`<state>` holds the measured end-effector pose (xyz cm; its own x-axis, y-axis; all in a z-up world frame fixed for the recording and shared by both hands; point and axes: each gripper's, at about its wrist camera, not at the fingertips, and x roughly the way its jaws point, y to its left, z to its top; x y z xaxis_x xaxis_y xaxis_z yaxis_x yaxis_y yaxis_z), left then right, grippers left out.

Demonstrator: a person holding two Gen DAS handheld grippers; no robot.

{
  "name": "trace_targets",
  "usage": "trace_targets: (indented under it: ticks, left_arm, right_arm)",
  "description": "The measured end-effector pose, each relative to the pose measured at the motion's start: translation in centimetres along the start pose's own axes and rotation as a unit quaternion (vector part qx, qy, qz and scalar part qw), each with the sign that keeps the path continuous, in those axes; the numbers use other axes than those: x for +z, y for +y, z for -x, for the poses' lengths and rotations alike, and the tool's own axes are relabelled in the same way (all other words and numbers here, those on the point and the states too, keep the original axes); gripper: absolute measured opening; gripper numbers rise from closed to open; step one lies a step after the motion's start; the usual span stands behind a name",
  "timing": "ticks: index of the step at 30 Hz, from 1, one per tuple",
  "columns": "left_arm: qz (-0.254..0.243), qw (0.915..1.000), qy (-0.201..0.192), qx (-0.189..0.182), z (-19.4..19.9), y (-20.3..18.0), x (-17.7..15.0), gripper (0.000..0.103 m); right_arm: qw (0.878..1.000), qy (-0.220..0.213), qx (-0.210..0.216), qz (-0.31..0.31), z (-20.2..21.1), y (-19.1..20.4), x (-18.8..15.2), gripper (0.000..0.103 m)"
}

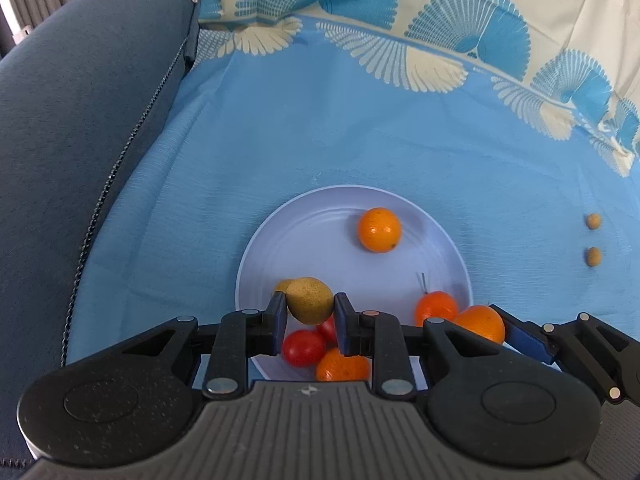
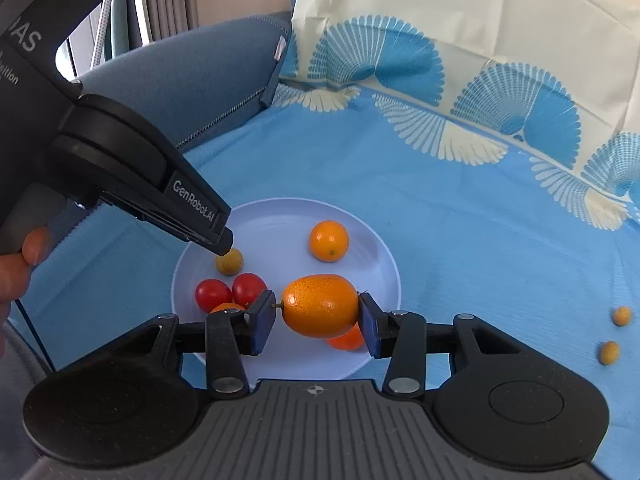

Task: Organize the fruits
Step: 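Carry the tan fruit and tangerine over the blue plate, then open both tools to release the fruits onto the plate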

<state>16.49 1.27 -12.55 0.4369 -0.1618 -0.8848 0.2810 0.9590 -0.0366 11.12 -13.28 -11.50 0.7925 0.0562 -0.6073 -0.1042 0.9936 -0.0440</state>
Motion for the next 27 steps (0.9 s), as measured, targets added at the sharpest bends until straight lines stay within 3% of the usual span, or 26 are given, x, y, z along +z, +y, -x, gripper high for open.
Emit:
trace_targets:
  ticks: [5,6,7,8,9,10,11,13,21,27]
  left_arm:
    - [-0.008,0.9999,0.006,0.007,-2.3,-0.2,0.7,0.027]
    - [-0.009,0.9999,0.007,0.007,-2.6,-0.2,0.8,0.032]
    - [-0.011,0.9999,0.011,0.005,-2.8,-0.1,0.9,0.055]
    - [-0.01,0.9999,0.012,0.003,-2.8,-0.1,1.0,0.071]
    - [-0.005,0.9999,0.007,0.006,-2.5,0.0,1.1,0.098]
    - [0.004,0.9999,-0.007,0.01,-2.0,0.2,1.0,0.103]
    - [0.011,0.9995,-0.027,0.012,-1.1,0.5,0.9,0.103]
    - [0.005,0.9995,-0.029,0.015,-0.1,0.6,0.6,0.103]
    - [0.023,0.9981,-0.019,0.054,5.8,1.1,-4.5,0.103]
    - [0.034,0.9968,-0.024,0.068,10.6,0.9,-9.4,0.103]
  right_arm:
    - [1.0,0.011,0.006,0.011,-2.1,0.0,0.1,0.047]
    - [1.0,0.013,0.006,0.013,-2.4,0.1,0.1,0.047]
    - [1.0,0.014,0.006,0.015,-2.7,0.1,0.1,0.047]
    - [1.0,0.015,0.009,0.016,-2.9,0.1,0.2,0.047]
    - [1.0,0.011,0.013,0.018,-2.9,0.1,0.3,0.049]
    - [1.0,0.003,0.016,0.022,-2.8,0.1,0.5,0.061]
    - [1.0,-0.006,0.012,0.028,-2.5,0.2,0.6,0.081]
    - [0.999,-0.024,-0.005,0.038,-1.6,0.5,0.7,0.092]
    - [1.0,0.006,-0.024,-0.006,3.9,0.5,-1.3,0.096]
    - [0.997,-0.009,-0.054,-0.057,9.5,1.3,-3.3,0.1]
